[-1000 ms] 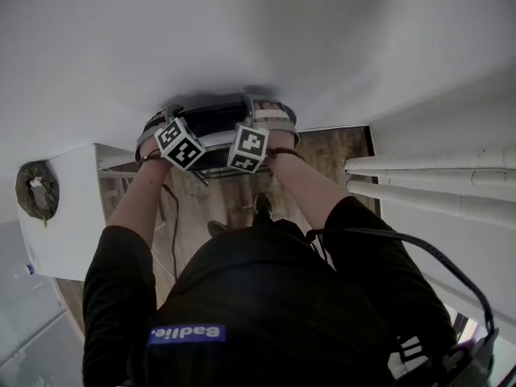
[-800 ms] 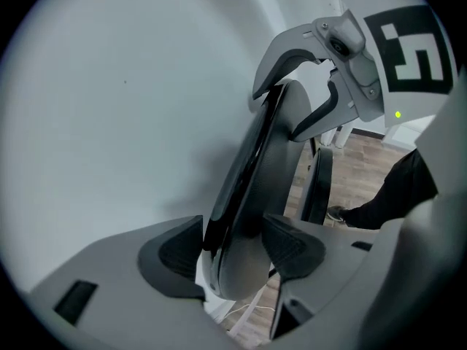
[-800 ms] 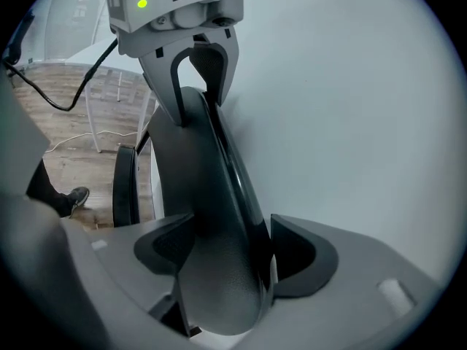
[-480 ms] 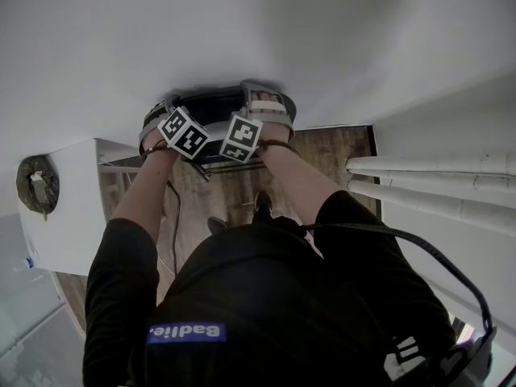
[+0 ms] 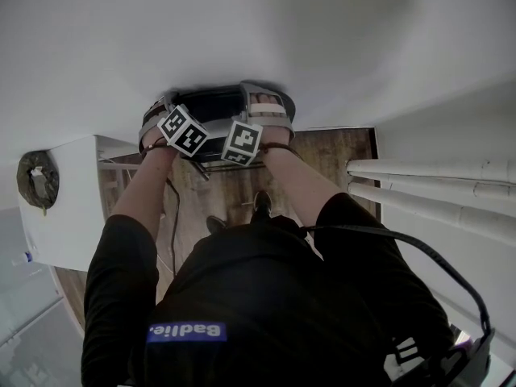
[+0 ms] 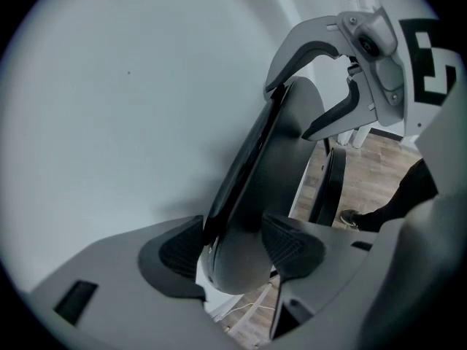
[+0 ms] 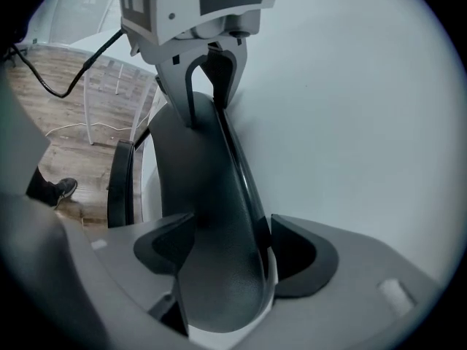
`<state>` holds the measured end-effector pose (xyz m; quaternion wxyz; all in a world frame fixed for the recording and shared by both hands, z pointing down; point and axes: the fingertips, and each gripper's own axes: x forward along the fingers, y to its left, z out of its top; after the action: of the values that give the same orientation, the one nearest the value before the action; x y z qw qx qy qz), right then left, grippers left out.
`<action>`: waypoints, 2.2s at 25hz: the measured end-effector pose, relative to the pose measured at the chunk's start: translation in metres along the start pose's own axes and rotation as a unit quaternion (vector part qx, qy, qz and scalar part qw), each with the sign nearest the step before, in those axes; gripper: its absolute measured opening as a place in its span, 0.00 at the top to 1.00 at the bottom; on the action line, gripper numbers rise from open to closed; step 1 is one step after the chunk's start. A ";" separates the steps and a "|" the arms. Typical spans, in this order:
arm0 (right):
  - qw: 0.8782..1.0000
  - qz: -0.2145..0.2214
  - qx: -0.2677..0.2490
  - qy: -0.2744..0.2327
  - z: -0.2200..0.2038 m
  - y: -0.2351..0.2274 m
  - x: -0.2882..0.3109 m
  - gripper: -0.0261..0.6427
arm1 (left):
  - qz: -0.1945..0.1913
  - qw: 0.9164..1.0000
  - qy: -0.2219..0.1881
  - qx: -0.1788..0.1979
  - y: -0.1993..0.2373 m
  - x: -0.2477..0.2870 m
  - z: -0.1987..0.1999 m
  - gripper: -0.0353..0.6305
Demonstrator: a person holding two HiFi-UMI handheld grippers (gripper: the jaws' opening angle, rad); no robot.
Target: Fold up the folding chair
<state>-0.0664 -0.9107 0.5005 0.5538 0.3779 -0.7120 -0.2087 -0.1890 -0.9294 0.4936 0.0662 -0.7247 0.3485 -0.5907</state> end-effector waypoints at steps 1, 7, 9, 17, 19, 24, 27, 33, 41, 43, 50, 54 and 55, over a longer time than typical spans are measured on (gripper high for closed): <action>1.000 0.000 -0.003 -0.006 0.000 0.001 -0.001 0.52 | 0.001 1.000 -0.001 -0.001 0.000 -0.001 -0.001 0.60; 0.999 0.008 -0.018 -0.041 -0.005 0.000 0.001 0.52 | 0.027 0.999 0.017 0.006 0.006 -0.005 -0.009 0.60; 0.998 0.010 -0.022 -0.053 -0.009 -0.001 0.001 0.52 | 0.029 0.999 0.024 -0.004 0.005 -0.010 -0.014 0.60; 0.997 0.012 -0.016 -0.078 -0.014 -0.002 -0.009 0.52 | 0.030 0.996 -0.004 -0.086 -0.011 -0.045 -0.035 0.60; 0.997 0.017 0.002 -0.074 -0.018 0.001 -0.018 0.52 | 0.023 0.992 -0.022 -0.122 -0.021 -0.058 -0.042 0.60; 0.997 0.029 0.042 -0.055 -0.029 0.023 -0.051 0.52 | -0.007 0.977 -0.077 -0.197 -0.059 -0.090 -0.059 0.60; 0.992 0.056 0.100 -0.054 -0.028 0.042 -0.080 0.52 | -0.034 0.960 -0.134 -0.243 -0.081 -0.113 -0.063 0.60; 0.931 0.131 0.319 -0.115 0.011 0.116 -0.184 0.68 | -0.132 0.911 -0.243 -0.306 -0.158 -0.189 -0.087 0.60; 0.835 0.145 0.496 -0.189 0.055 0.169 -0.306 0.96 | -0.221 0.863 -0.337 -0.304 -0.220 -0.306 -0.111 0.77; 0.822 0.147 0.499 -0.232 0.068 0.165 -0.334 0.96 | -0.226 0.847 -0.375 -0.302 -0.223 -0.331 -0.103 0.89; 0.794 0.131 0.506 -0.312 0.051 0.156 -0.410 0.96 | -0.204 0.803 -0.466 -0.310 -0.224 -0.392 -0.066 0.94; 0.780 0.122 0.518 -0.330 0.020 0.147 -0.423 0.96 | -0.206 0.808 -0.462 -0.301 -0.252 -0.397 -0.044 0.94; 0.778 0.125 0.521 -0.329 0.015 0.150 -0.423 0.96 | -0.204 0.812 -0.459 -0.297 -0.259 -0.396 -0.040 0.94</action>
<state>-0.0839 -0.4936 0.3364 0.0260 0.4244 -0.8920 0.1536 -0.1382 -0.4921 0.3159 -0.1224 -0.9505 0.2799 -0.0565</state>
